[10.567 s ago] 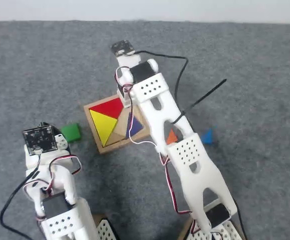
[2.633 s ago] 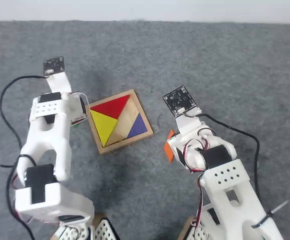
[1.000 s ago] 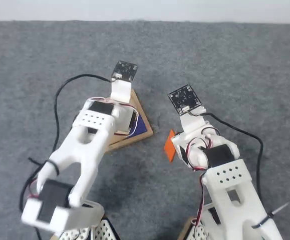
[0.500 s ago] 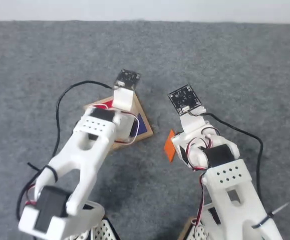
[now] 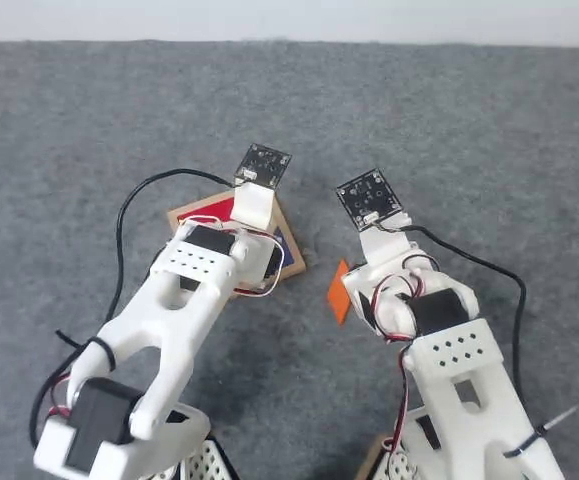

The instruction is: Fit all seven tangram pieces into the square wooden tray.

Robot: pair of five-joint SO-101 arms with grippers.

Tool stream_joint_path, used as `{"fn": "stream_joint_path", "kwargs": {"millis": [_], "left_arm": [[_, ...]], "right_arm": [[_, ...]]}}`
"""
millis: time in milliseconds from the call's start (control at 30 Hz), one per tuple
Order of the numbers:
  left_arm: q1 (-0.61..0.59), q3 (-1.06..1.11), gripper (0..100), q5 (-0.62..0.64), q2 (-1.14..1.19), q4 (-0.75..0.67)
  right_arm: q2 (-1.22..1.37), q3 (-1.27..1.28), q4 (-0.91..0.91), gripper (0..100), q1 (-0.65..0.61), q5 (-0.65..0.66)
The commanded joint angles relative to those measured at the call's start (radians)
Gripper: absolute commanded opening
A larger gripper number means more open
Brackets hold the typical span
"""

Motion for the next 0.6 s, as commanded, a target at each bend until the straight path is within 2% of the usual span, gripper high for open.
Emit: {"fn": "stream_joint_path", "kwargs": {"millis": [0, 167, 400, 567], "left_arm": [[-0.020, -0.010, 17, 0.002, -0.046, -0.017], [-0.101, -0.016, 17, 0.002, -0.055, -0.020], [-0.114, -0.028, 17, 0.000, -0.055, -0.023], [-0.167, -0.050, 17, 0.000, -0.055, -0.018]], "right_arm": [[-0.038, -0.014, 0.004, 3.7, 0.012, 0.012], [-0.038, -0.014, 0.004, 3.7, 0.010, 0.012], [-0.038, -0.014, 0.004, 3.7, 0.010, 0.012], [-0.038, -0.014, 0.004, 3.7, 0.010, 0.012]]}}
